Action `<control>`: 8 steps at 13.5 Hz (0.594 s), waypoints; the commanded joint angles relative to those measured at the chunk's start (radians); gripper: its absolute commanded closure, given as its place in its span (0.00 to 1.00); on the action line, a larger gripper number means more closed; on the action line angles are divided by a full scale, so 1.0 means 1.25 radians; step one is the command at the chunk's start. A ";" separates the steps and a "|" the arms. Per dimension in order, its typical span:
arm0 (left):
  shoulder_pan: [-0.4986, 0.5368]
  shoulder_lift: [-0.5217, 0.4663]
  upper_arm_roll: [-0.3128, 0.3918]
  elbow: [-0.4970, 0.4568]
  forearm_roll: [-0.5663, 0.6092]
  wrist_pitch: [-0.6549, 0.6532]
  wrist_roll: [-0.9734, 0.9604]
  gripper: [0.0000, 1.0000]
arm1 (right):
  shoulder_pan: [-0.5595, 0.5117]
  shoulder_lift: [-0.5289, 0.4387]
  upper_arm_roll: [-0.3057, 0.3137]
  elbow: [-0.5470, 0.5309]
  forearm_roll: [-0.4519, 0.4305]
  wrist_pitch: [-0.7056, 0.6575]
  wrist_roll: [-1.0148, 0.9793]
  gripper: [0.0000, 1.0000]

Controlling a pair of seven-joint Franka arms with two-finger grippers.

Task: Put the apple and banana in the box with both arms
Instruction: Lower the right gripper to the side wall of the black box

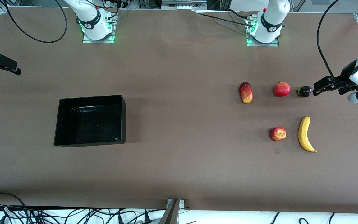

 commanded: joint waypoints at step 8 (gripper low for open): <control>-0.003 0.014 0.003 0.024 -0.005 -0.018 0.011 0.00 | -0.031 0.067 -0.007 -0.113 0.009 0.144 0.016 0.00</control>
